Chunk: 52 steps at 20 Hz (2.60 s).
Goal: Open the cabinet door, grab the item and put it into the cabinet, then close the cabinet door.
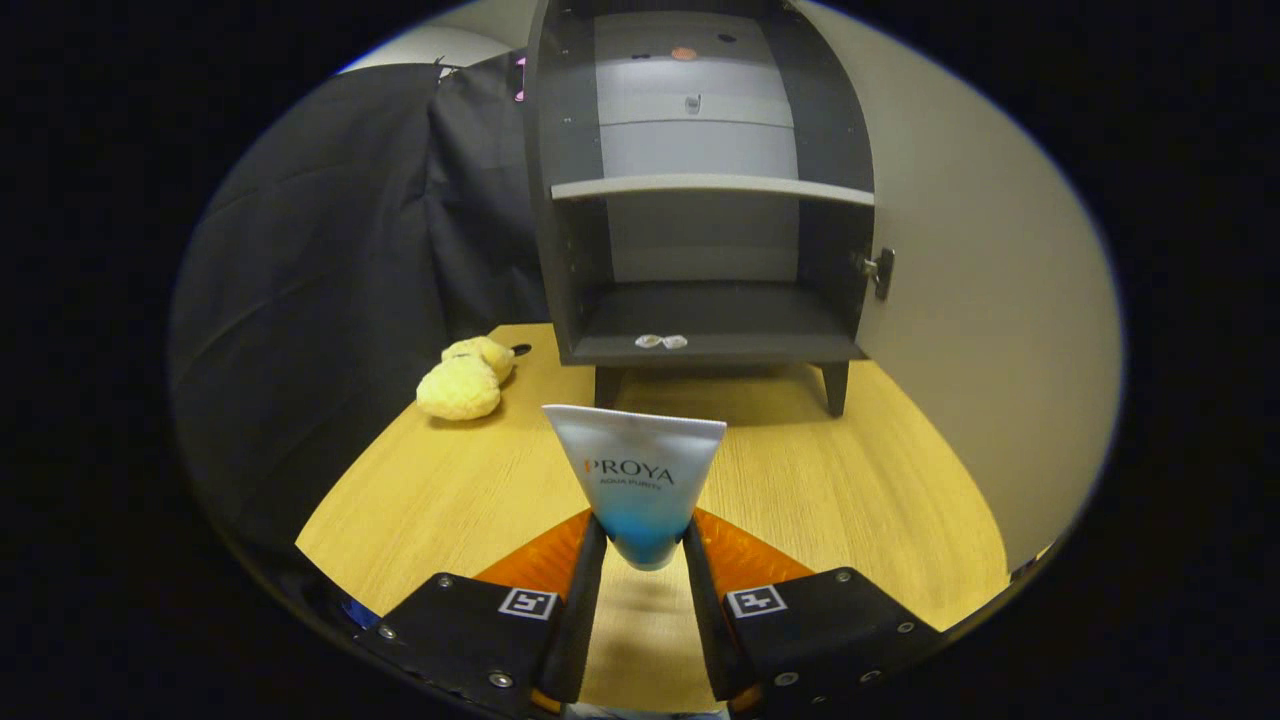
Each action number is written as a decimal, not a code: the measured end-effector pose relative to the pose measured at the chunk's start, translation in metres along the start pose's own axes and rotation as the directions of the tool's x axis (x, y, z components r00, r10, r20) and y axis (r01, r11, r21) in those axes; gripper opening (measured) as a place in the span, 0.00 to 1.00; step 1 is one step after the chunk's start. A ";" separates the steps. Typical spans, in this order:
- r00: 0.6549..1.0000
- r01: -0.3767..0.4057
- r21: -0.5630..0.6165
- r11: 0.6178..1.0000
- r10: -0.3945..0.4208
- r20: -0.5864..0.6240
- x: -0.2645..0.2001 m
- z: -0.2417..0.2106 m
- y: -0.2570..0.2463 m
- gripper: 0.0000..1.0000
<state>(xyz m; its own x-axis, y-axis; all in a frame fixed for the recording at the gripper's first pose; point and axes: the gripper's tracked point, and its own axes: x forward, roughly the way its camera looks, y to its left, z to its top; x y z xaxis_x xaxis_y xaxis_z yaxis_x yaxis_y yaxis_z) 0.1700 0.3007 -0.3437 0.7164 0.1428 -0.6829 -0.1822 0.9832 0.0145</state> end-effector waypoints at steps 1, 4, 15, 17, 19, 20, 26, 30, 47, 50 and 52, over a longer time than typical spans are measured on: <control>1.000 -0.005 -0.001 1.000 0.005 0.011 0.000 0.014 -0.003 0.47; 0.999 -0.014 -0.010 1.000 0.015 0.043 0.000 0.054 -0.013 0.47; 0.983 -0.033 -0.032 0.999 0.038 0.182 0.024 0.215 -0.042 0.47; 0.981 -0.043 -0.028 0.999 0.048 0.187 0.034 0.240 -0.043 0.47; 0.985 -0.050 -0.030 0.998 0.054 0.166 0.045 0.258 -0.047 0.47; 0.984 -0.052 -0.029 0.998 0.057 0.169 0.049 0.269 -0.047 0.47; 0.982 -0.015 -0.054 0.998 0.025 0.190 0.086 0.322 -0.056 0.47; 0.991 0.008 -0.018 1.000 -0.006 0.133 0.124 0.331 -0.066 0.47; 0.997 0.038 0.026 0.999 -0.039 0.063 0.148 0.334 -0.072 0.69; 0.994 0.029 0.033 0.999 -0.032 0.104 0.129 0.336 -0.072 0.94; 0.988 0.023 0.028 0.999 -0.027 0.152 0.108 0.341 -0.070 0.94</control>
<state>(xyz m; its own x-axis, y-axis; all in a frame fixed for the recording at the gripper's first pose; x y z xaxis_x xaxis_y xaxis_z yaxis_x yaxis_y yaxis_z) 0.4895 0.2864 -0.1691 0.8151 0.1319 -0.5641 -0.1469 0.9890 0.0190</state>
